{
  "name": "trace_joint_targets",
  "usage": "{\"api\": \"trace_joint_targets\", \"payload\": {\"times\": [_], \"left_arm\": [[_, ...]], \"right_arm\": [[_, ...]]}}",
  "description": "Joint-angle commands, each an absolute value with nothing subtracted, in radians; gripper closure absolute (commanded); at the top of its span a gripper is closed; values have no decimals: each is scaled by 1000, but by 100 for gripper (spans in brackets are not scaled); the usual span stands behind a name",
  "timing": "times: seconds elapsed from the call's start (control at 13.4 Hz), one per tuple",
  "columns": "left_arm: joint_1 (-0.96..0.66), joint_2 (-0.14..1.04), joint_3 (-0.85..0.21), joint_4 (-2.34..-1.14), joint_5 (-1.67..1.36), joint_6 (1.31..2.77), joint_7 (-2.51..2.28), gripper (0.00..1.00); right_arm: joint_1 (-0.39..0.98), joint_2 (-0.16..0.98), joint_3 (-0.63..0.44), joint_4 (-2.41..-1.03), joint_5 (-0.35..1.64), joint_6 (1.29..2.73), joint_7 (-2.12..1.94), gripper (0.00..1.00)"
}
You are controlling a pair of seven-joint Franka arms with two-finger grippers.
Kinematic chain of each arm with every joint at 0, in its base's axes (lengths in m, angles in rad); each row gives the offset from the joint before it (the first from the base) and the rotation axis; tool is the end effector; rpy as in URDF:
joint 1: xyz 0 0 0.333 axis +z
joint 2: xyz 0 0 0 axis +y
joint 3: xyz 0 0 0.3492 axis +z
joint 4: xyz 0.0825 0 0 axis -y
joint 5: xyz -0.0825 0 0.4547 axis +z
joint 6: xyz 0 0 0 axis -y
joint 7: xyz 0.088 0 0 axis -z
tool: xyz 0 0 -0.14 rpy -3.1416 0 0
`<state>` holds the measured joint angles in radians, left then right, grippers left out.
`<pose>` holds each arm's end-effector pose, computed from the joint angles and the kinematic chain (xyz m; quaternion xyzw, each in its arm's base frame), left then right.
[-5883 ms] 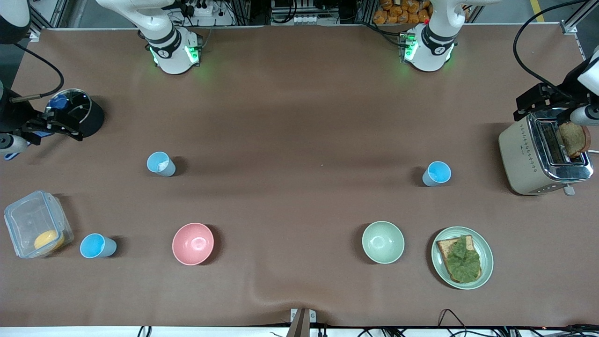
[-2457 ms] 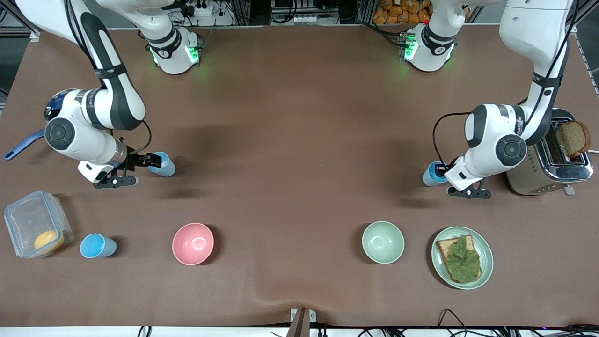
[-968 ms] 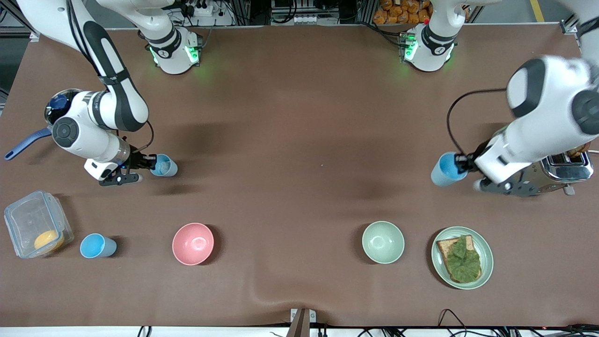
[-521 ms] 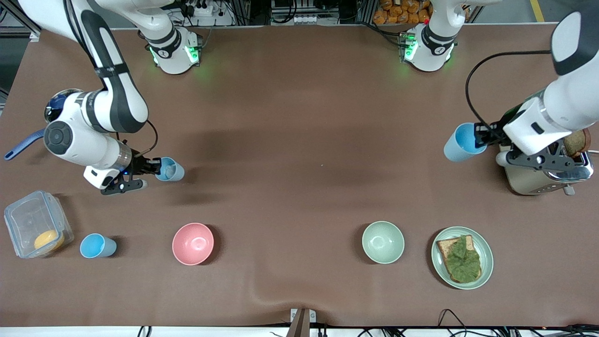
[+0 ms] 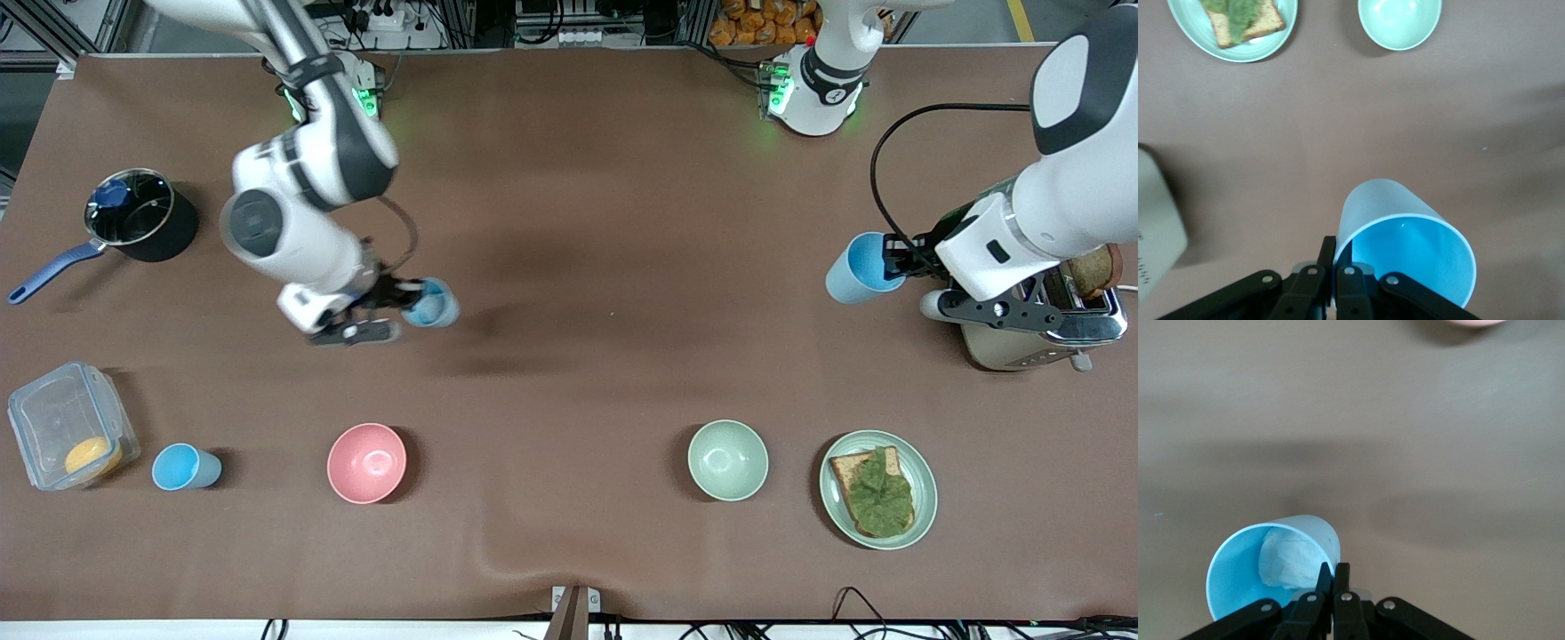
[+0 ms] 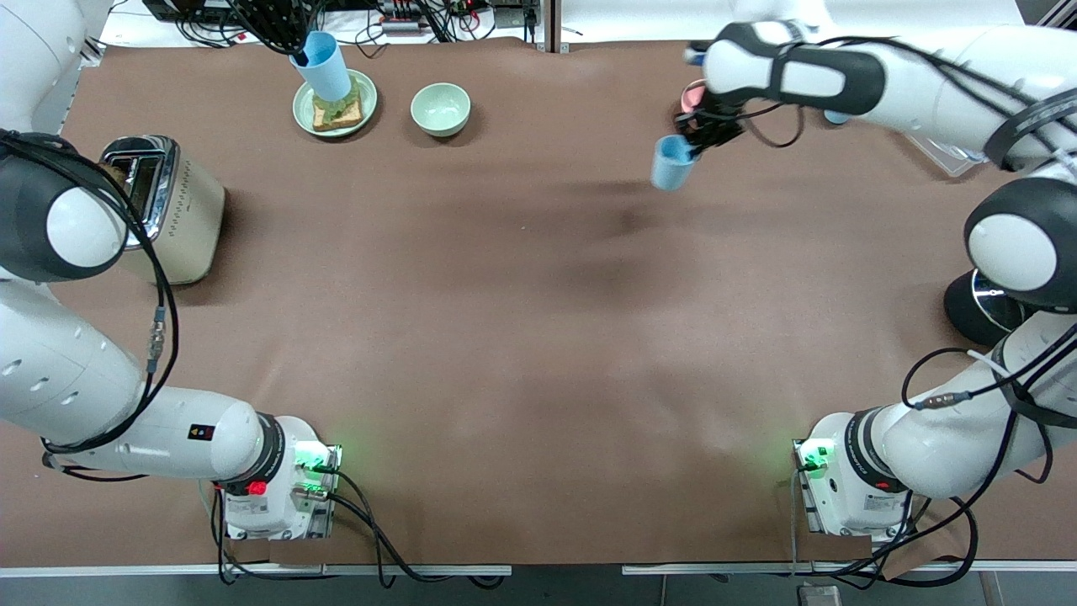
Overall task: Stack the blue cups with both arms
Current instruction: 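Carry the right gripper's cup to mid-table while the left gripper lifts its cup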
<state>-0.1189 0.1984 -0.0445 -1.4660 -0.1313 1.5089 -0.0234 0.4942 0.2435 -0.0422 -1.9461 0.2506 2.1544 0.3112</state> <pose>0.6638 -0.1262 0.5483 0.9922 -0.0684 -0.0836 0.0625 0.5921 0.3070 0.3142 -0.9950 0.0002 0.0523 0.0846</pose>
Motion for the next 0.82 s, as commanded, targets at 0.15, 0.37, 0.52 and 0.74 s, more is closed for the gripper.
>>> {"api": "trace_joint_targets", "payload": {"times": [0.15,0.37,0.52,0.74], "left_arm": [[-107,209,-44,-1436,-160,1483,-28,100],[-104,209,-41,-1436,-161,1482,-26,100],[-107,209,-41,-1436,-160,1482,-28,100],[-109,209,-41,-1436,-158,1482,-29,100]], "right_arm": [[737,374,-57,-1916,296,2359,642,100],[817,445,-58,-1873,287,2411,771,100],[845,477,-60,-1861,284,2446,820,100],[874,520,-60,-1861,282,2514,864,100]]}}
